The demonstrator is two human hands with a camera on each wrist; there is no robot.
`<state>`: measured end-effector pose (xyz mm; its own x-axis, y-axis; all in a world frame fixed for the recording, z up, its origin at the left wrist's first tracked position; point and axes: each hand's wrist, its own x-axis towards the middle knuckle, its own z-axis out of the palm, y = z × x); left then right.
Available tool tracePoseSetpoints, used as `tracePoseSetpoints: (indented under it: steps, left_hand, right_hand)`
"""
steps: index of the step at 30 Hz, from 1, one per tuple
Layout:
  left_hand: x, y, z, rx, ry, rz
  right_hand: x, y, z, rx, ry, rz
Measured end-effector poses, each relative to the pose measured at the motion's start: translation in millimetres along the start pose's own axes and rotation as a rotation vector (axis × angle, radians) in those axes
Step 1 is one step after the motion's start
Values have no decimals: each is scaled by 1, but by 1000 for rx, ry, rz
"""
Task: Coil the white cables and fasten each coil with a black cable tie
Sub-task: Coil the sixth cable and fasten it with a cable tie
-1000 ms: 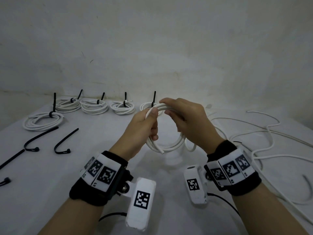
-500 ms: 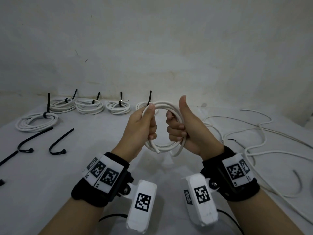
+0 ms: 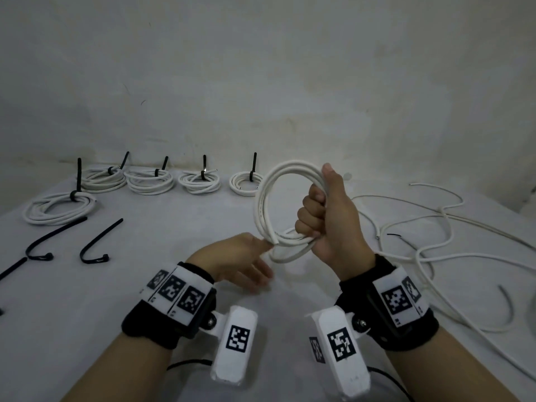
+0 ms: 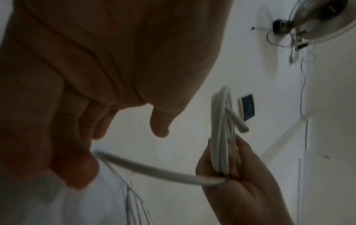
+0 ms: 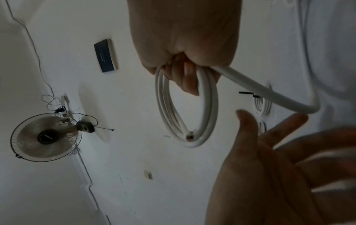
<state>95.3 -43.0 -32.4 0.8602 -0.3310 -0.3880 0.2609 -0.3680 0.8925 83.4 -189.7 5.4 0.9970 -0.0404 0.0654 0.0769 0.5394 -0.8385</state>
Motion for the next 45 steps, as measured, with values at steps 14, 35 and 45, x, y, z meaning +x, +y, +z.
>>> tracePoseSetpoints:
  steps: [14, 35, 45]
  left_hand:
    - [-7, 15, 2, -173, 413, 635]
    - [-7, 13, 1, -310, 275, 581]
    - [-6, 14, 0, -334, 430, 596]
  right_hand:
    - [6, -2, -10, 16, 210, -103]
    - [-1, 25, -1, -229, 1, 103]
    - [6, 16, -17, -1105, 76, -575]
